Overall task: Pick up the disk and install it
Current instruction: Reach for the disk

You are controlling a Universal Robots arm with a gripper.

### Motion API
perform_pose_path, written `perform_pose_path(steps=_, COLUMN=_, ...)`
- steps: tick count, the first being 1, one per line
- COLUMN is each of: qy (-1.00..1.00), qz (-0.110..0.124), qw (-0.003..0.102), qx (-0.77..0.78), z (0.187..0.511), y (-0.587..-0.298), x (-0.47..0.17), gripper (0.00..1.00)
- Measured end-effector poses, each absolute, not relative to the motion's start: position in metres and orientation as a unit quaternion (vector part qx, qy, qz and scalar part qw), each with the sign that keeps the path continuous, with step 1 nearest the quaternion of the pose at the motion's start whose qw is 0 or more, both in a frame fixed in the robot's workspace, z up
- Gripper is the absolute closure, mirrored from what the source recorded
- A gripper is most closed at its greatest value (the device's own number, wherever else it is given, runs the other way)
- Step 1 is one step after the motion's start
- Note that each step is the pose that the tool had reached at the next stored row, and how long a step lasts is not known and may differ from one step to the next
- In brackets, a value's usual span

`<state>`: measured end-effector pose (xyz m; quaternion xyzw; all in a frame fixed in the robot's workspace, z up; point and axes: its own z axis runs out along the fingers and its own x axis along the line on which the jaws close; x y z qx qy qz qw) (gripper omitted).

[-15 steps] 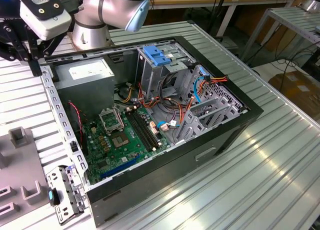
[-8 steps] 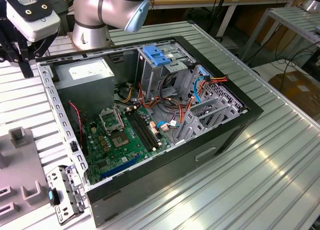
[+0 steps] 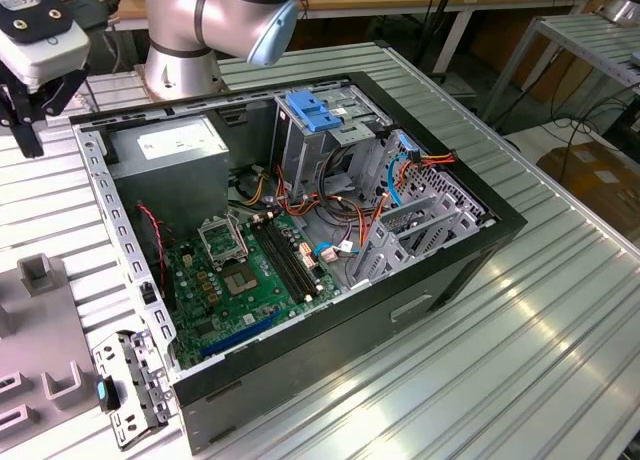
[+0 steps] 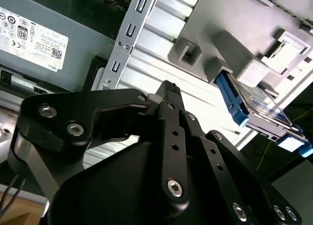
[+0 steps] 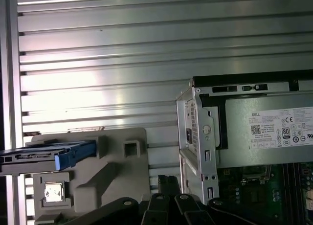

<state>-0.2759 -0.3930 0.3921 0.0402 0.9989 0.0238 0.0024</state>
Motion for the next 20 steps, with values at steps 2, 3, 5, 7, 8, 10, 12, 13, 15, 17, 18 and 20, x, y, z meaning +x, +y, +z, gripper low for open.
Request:
perform_pose_path(steps=2, qy=0.999, qz=0.025, qw=0.002, qx=0.040, z=0.392, y=-0.393, x=-0.283, gripper=0.89)
perform_pose_path(steps=3, qy=0.999, qz=0.026, qw=0.002, qx=0.040, z=0.392, y=-0.392, x=-0.286, gripper=0.89)
perform_pose_path(steps=5, qy=0.999, qz=0.026, qw=0.002, qx=0.041, z=0.392, y=-0.392, x=-0.293, gripper=0.89)
perform_pose_path(steps=7, qy=0.999, qz=0.026, qw=0.002, qx=0.041, z=0.392, y=-0.392, x=-0.299, gripper=0.89)
perform_pose_path(steps=8, qy=0.999, qz=0.026, qw=0.002, qx=0.041, z=0.392, y=-0.392, x=-0.302, gripper=0.89)
perform_pose_path(steps=10, qy=0.999, qz=0.027, qw=0.002, qx=0.041, z=0.392, y=-0.391, x=-0.310, gripper=0.89)
perform_pose_path(steps=12, qy=0.999, qz=0.026, qw=0.001, qx=0.042, z=0.391, y=-0.391, x=-0.315, gripper=0.89)
perform_pose_path(steps=13, qy=0.999, qz=0.026, qw=0.001, qx=0.042, z=0.391, y=-0.391, x=-0.317, gripper=0.89)
perform_pose_path(steps=15, qy=0.999, qz=0.026, qw=0.001, qx=0.042, z=0.391, y=-0.389, x=-0.327, gripper=0.89)
perform_pose_path(steps=17, qy=0.999, qz=0.026, qw=0.001, qx=0.042, z=0.390, y=-0.388, x=-0.335, gripper=0.89)
perform_pose_path(steps=18, qy=0.999, qz=0.027, qw=0.001, qx=0.042, z=0.390, y=-0.387, x=-0.338, gripper=0.89)
perform_pose_path(steps=20, qy=0.999, qz=0.026, qw=0.001, qx=0.042, z=0.389, y=-0.386, x=-0.343, gripper=0.89)
